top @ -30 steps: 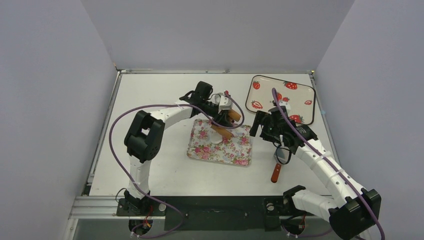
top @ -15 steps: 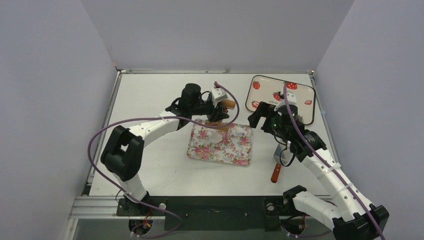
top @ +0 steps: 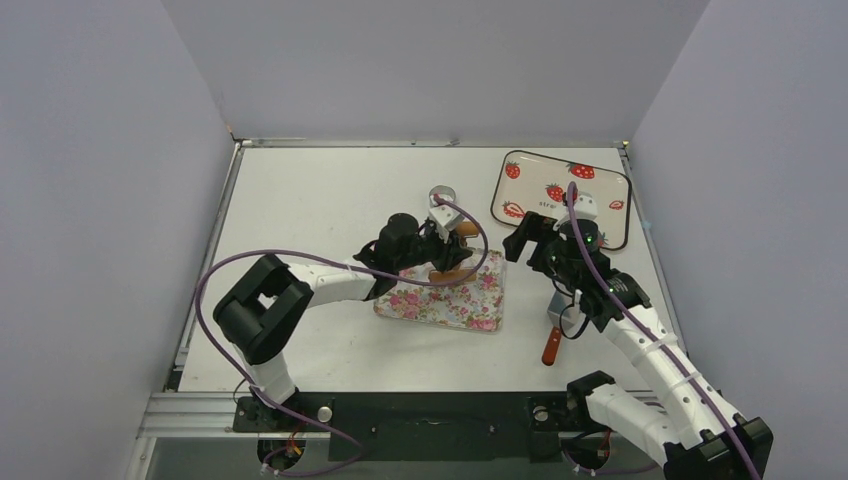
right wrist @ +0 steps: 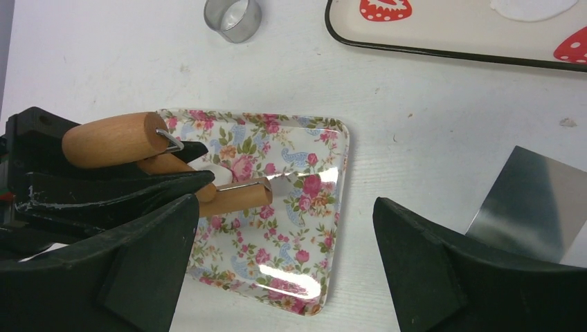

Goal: Roll out the dumpling wrappers from the dough
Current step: Flatten out the dough on the work surface.

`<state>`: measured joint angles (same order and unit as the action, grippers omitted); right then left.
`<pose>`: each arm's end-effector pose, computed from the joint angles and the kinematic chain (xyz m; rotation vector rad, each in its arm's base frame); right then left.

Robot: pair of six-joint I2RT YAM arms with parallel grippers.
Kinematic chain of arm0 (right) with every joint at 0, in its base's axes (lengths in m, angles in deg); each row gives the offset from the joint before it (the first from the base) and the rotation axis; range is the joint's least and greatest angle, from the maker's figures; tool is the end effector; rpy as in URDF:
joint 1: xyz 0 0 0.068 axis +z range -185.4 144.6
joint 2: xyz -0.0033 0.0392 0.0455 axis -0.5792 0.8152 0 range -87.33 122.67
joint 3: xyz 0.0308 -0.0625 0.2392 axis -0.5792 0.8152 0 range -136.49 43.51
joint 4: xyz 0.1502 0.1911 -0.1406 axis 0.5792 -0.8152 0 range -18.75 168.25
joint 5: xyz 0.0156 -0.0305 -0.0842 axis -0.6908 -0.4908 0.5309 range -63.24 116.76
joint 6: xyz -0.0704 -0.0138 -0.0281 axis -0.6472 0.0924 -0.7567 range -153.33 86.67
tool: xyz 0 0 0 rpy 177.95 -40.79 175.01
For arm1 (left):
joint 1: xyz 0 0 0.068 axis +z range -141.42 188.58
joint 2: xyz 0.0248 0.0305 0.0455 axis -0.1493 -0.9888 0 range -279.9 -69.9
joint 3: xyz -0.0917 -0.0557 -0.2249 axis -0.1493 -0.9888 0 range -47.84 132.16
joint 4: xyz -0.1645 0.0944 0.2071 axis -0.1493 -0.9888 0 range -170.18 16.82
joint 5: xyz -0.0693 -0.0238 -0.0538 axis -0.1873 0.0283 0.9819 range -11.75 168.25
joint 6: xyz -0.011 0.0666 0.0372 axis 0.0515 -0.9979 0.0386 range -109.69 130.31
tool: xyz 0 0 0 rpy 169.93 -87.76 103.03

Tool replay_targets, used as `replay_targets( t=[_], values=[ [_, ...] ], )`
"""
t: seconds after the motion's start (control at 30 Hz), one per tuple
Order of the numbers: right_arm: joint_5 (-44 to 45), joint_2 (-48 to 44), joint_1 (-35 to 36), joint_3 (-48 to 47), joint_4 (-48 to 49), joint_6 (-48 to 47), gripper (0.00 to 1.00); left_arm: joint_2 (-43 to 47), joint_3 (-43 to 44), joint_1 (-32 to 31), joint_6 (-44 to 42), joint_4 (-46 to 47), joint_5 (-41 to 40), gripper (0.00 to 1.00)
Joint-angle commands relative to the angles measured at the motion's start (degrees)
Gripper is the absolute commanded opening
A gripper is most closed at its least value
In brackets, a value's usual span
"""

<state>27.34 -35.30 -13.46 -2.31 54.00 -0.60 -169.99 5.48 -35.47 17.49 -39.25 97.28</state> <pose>0.2447 0.0978 0.2625 0.2087 2.1428 0.5557 0.2871 -0.3076 0.1667 0.8266 1.6911 -0.9254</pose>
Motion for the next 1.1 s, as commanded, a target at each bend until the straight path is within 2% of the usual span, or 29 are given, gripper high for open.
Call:
replay_targets(
  t=[0.0, 0.13, 0.4, 0.53, 0.63, 0.8, 1.07],
  values=[
    [-1.3, 0.4, -0.9, 0.1, 2.0, -1.1, 0.92, 1.0, 1.5, 0.6, -2.1, 10.0, -4.9, 0.00],
    [-2.0, 1.3, -1.7, -0.5, 1.5, -1.7, 0.92, 2.9, 1.3, 1.0, -3.0, 9.3, -7.9, 0.00],
    [-3.2, 2.5, -2.6, -0.8, 1.0, -1.8, 0.91, 3.6, -5.0, 0.4, 2.2, 7.8, -10.1, 0.00],
    [-3.8, 2.2, -2.7, -0.4, 1.0, -1.3, 0.91, 2.5, -6.5, 1.1, -1.1, 8.6, -10.8, 0.00],
    [-4.0, 2.1, -3.0, -0.3, 0.8, -1.0, 0.91, 1.2, -5.1, 1.6, -1.6, 8.0, -8.1, 0.00],
    [-4.4, 2.2, -3.6, -0.4, 0.7, -1.1, 0.91, 1.7, -6.9, -1.1, 1.2, 7.5, -7.5, 0.00],
    [-4.9, 2.4, -4.6, -1.1, -0.2, -1.9, 0.91, 3.3, -12.3, -3.6, 4.1, 4.3, -12.2, 0.00]
  ],
)
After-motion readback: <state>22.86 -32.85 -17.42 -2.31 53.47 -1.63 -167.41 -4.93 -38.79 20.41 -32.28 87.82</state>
